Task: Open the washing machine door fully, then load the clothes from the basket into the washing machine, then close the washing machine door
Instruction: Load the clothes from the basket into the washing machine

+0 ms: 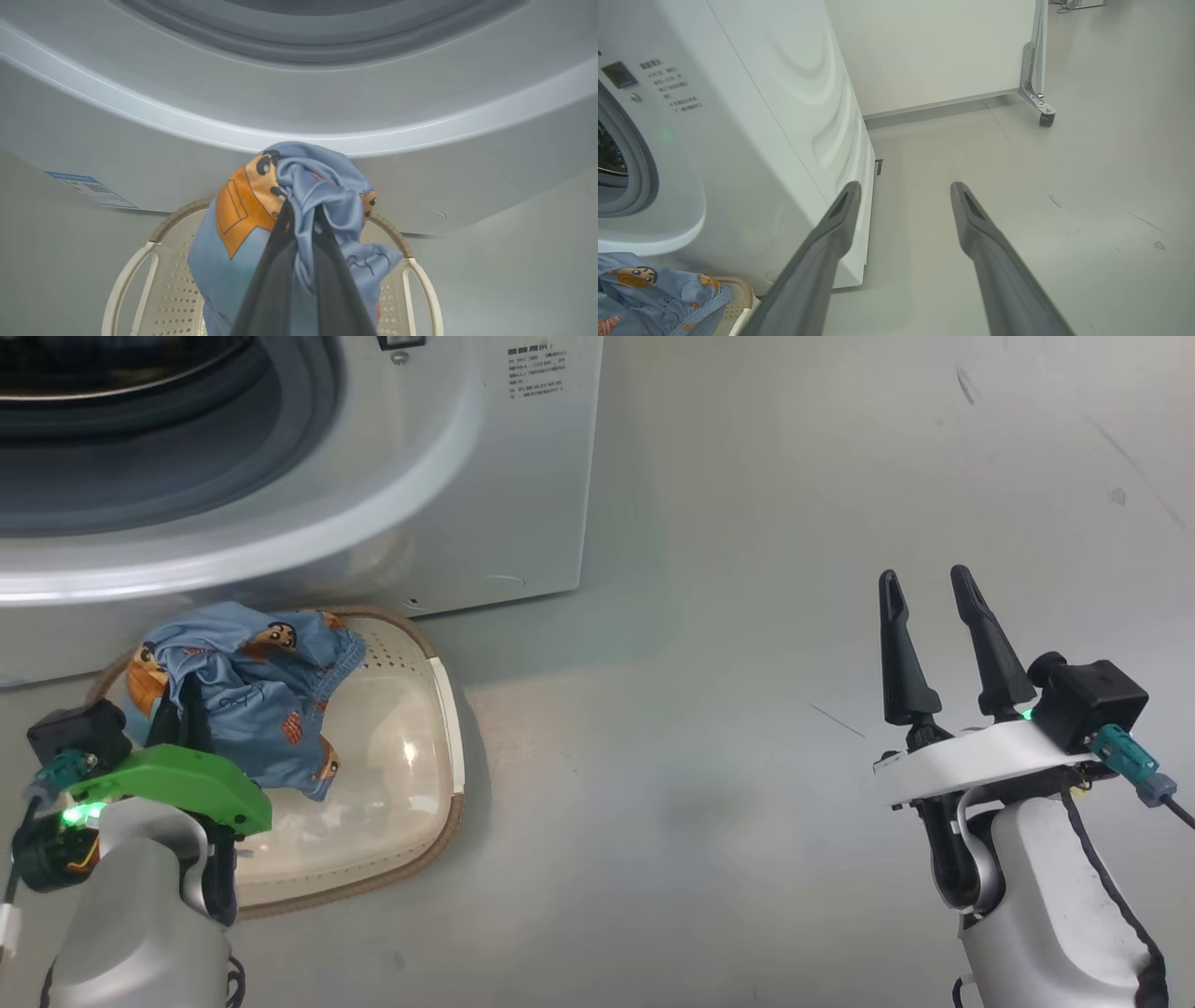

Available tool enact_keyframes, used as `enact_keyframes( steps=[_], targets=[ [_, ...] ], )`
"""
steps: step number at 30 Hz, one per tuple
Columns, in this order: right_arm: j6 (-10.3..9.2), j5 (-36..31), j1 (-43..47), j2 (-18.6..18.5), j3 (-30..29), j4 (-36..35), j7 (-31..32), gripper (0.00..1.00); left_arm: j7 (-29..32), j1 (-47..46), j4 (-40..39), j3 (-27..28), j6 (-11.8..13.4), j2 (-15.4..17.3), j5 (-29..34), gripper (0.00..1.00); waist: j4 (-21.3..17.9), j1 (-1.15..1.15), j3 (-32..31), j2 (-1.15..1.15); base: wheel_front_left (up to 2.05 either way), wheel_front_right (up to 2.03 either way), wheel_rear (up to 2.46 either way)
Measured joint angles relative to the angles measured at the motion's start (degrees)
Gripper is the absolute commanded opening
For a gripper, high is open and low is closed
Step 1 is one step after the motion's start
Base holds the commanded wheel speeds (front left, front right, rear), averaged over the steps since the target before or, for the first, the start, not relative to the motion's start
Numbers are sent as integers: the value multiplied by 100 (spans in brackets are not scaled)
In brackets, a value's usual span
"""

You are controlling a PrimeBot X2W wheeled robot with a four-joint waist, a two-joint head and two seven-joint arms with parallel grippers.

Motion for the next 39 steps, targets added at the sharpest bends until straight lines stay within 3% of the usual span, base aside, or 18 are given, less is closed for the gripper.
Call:
enact_keyframes(
  steps=[22,39],
  targets=[
    [0,-99,808,-20,-179,149,0,100,0,1446,-1915,233,-131,-124,269,0,341,0,-1694,0,0,0,0],
    [0,-328,1184,-13,-266,48,0,100,0,2493,-3211,216,-160,-156,539,0,394,0,-2518,0,0,0,0]
  ],
)
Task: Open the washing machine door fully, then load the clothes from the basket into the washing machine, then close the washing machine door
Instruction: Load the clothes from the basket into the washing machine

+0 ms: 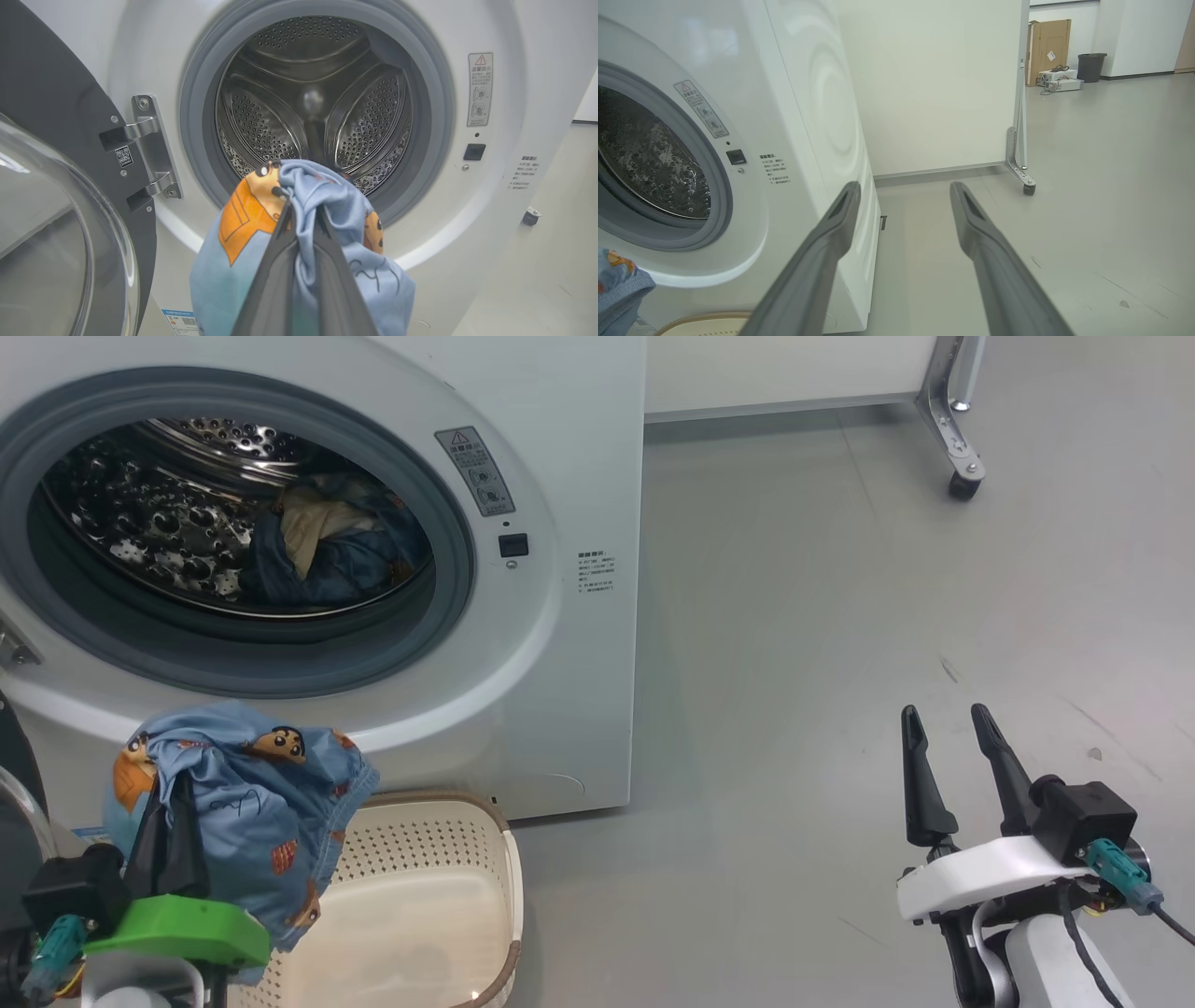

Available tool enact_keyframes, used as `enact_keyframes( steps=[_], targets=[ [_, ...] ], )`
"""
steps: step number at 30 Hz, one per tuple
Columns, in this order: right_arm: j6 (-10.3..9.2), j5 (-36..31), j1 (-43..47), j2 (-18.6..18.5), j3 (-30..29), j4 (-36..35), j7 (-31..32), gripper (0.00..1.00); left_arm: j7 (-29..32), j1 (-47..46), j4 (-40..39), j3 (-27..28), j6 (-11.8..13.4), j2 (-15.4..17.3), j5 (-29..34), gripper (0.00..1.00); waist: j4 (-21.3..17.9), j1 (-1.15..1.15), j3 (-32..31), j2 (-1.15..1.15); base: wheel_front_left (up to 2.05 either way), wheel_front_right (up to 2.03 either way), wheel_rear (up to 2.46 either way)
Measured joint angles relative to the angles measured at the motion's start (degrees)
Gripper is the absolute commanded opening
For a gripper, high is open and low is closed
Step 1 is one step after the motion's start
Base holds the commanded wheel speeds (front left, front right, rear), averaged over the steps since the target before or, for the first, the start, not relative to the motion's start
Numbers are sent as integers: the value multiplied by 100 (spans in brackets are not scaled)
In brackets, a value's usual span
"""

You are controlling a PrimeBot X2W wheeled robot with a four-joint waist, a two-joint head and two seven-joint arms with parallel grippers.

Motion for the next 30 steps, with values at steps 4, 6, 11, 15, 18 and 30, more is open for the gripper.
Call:
enact_keyframes(
  steps=[4,6,11,15,18,30],
  targets=[
    [0,-24,114,3,-21,-46,0,100,-1,232,-212,-15,-15,-2,29,0,-4,0,-116,0,0,0,0],
    [0,-24,171,3,-36,-53,0,100,0,336,-290,-29,-15,-3,48,0,-2,0,-166,0,0,0,0],
    [0,-33,254,19,-49,-111,0,100,0,664,-425,-41,-22,-7,51,0,3,0,-241,0,0,0,0],
    [-1,-74,301,22,-51,-157,0,100,0,750,-498,-43,-23,-7,51,0,-4,0,-247,0,0,0,0],
    [-1,-76,315,22,-51,-177,0,100,0,804,-594,-43,-23,-7,51,0,-10,0,-244,0,0,0,0],
    [0,-90,328,25,-51,-234,0,100,0,966,-809,-97,-23,-7,-49,0,-18,0,-188,0,0,0,0]
  ],
)
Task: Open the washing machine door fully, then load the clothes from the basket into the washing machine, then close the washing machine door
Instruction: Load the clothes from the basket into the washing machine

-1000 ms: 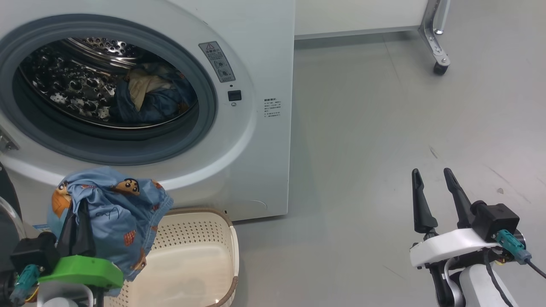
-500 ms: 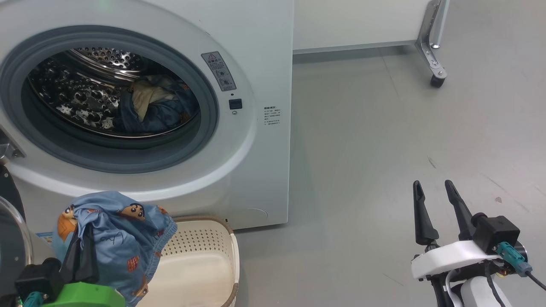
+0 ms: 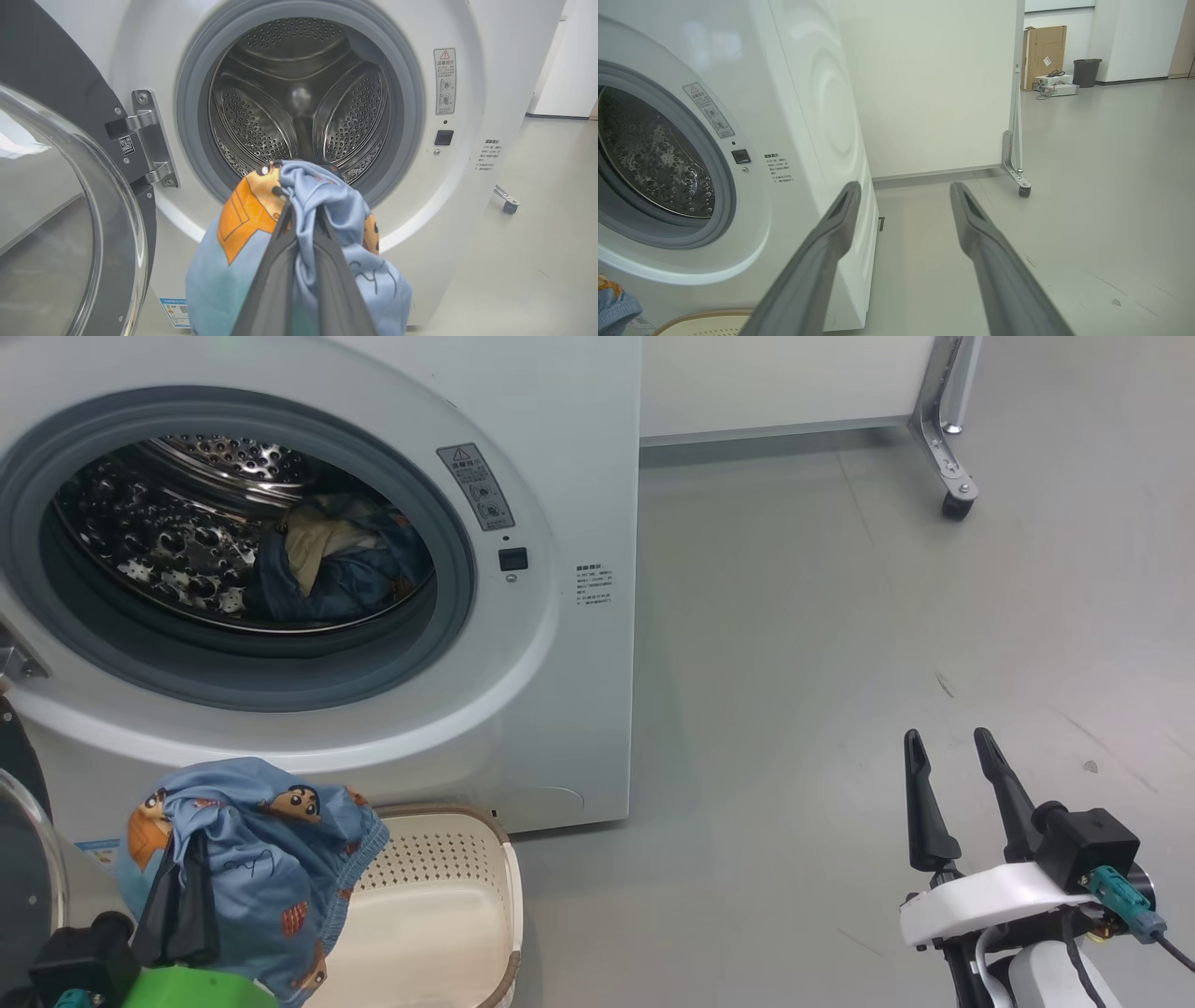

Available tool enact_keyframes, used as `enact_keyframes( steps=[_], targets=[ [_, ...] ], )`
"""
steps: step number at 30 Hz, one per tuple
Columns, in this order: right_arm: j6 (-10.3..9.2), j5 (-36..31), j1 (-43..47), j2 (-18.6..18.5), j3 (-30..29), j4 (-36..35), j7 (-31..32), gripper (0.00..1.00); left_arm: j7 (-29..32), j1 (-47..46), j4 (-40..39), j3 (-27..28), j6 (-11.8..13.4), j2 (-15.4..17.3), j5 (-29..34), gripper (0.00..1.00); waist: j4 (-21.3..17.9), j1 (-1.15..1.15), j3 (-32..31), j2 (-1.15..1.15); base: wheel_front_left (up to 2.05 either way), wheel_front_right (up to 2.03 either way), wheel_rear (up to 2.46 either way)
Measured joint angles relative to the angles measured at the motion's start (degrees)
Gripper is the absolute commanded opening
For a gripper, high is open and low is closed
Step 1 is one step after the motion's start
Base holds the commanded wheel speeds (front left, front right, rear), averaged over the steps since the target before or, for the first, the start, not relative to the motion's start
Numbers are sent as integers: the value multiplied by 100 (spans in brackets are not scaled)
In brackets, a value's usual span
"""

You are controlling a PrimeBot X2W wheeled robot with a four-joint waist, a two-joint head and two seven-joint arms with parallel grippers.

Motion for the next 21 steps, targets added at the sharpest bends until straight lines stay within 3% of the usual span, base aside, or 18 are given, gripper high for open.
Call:
enact_keyframes(
  steps=[11,21],
  targets=[
    [0,0,12,11,57,-118,0,100,0,-41,-288,-134,12,0,-136,0,-8,0,329,0,0,0,0],
    [0,0,-30,15,134,-270,0,100,-1,-670,-483,-163,63,-2,-230,0,-27,0,904,0,0,0,0]
  ],
)
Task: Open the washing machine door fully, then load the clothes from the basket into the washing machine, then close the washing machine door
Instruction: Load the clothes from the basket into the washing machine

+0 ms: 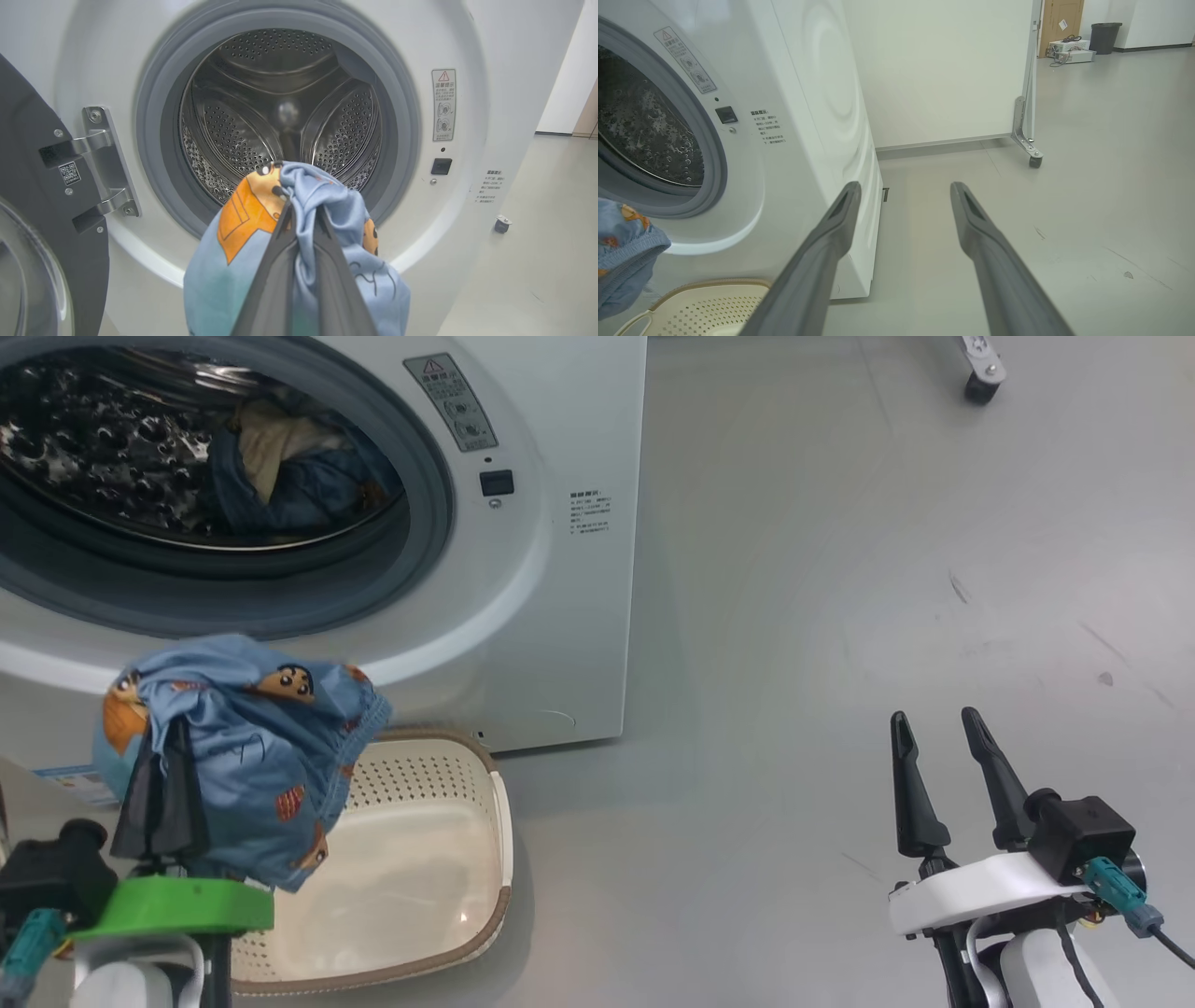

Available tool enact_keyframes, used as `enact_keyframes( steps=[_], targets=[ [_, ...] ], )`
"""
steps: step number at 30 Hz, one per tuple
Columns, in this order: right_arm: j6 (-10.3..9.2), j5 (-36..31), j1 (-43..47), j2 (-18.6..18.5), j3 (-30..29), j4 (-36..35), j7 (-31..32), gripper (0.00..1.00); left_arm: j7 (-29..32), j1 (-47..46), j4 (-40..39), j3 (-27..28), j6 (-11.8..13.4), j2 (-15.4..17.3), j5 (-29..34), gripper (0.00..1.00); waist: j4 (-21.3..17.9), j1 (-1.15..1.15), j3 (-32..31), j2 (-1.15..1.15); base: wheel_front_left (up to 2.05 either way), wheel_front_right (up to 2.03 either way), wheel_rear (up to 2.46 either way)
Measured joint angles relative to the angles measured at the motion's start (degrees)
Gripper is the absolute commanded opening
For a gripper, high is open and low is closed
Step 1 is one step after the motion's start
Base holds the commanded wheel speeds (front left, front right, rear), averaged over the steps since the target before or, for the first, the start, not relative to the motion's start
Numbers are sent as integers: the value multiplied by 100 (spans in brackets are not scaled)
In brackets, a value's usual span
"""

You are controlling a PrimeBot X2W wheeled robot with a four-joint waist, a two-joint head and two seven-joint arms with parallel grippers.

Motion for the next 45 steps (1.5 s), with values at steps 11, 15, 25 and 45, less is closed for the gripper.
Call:
enact_keyframes(
  steps=[11,15,25,45],
  targets=[
    [0,-1,-416,-1,115,-193,0,100,0,-1070,-144,103,75,-34,-31,0,-60,0,825,0,0,0,0],
    [0,-1,-598,-1,138,-227,0,100,-1,-1508,-141,188,77,-18,92,0,-98,1,1136,0,0,0,0],
    [0,0,-936,-4,183,-290,0,100,-27,-2474,27,353,82,186,116,0,-232,1,1832,0,0,0,0],
    [0,74,-1421,-13,335,-383,0,100,225,-4520,927,498,82,905,205,0,-423,1,2916,0,0,0,0]
  ],
)
